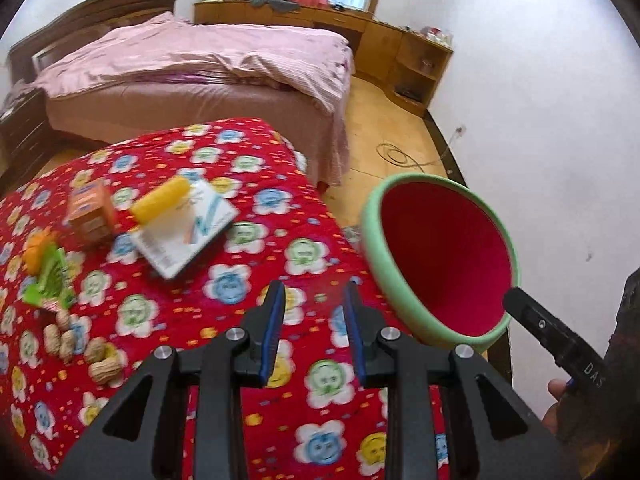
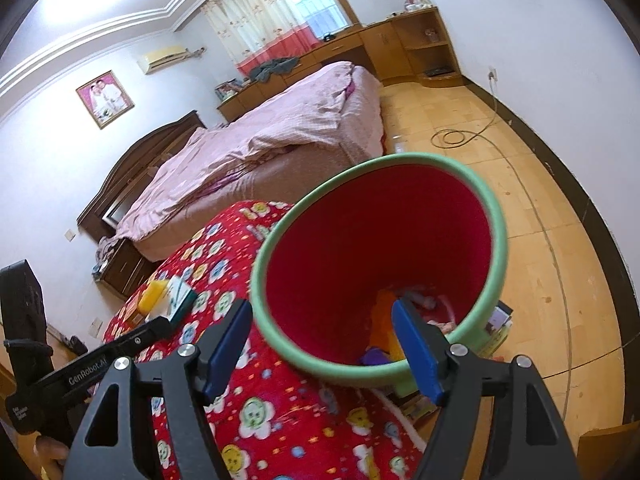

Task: Collect trash
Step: 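Grasp the green mosquito-coil box with the left tool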

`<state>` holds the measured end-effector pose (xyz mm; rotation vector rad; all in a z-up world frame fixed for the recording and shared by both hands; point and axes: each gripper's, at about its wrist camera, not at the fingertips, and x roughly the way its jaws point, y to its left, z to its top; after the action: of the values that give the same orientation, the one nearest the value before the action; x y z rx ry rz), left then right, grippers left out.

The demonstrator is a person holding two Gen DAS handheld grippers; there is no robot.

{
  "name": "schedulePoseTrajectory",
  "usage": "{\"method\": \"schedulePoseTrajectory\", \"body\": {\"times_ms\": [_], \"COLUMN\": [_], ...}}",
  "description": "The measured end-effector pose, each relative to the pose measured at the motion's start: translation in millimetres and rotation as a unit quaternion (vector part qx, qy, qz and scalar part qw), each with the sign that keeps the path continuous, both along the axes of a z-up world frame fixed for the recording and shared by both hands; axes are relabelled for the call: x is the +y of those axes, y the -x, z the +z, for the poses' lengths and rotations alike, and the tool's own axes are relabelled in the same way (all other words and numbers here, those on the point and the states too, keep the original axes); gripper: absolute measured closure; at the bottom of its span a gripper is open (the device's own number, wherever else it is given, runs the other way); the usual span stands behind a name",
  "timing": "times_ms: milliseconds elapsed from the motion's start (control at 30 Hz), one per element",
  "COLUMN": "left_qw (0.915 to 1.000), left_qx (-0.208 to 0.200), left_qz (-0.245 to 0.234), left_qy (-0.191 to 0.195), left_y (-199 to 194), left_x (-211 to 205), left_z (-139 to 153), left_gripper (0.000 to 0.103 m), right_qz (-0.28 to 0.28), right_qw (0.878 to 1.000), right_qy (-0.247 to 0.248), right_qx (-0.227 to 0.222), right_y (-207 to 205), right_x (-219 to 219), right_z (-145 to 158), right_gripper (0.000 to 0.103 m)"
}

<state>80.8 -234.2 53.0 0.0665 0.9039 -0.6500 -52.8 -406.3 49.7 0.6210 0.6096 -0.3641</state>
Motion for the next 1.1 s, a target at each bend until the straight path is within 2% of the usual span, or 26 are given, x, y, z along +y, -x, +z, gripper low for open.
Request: {"method": "schedulePoseTrajectory", "body": {"times_ms": [333, 433, 567, 767, 933, 1100], "left_qw": [0.9976, 0.9957, 0.9925, 0.9860, 0.9807, 0.9770], "left_qx": [-0.007, -0.007, -0.006, -0.006, 0.002, 0.005], "left_qz": [0.069, 0.092, 0.122, 0.166, 0.195, 0.212], "left_qy": [-0.001, -0.005, -0.008, -0.010, -0.014, -0.024], "left_y": [-15, -20, -28, -42, -56, -70], "left_x": [62, 81, 106, 140, 158, 168], "left_z": [1, -1, -4, -9, -18, -28], "left_gripper": [0.073, 0.066, 0.064, 0.054, 0.046, 0.044], "right_qz": [0.041, 0.051, 0.066, 0.093, 0.107, 0.114], "right_qw": [0.999, 0.999, 0.998, 0.995, 0.993, 0.992], "right_qy": [0.009, 0.010, 0.009, 0.010, 0.014, 0.016], "right_qx": [0.009, 0.012, 0.018, 0.029, 0.039, 0.050], "right_y": [-19, -25, -36, -54, -64, -72], "right_x": [36, 47, 61, 82, 94, 100], "right_z": [1, 0, -2, -8, -11, -15], "right_gripper": [0.027, 0.027, 0.027, 0.027, 0.027, 0.026]}}
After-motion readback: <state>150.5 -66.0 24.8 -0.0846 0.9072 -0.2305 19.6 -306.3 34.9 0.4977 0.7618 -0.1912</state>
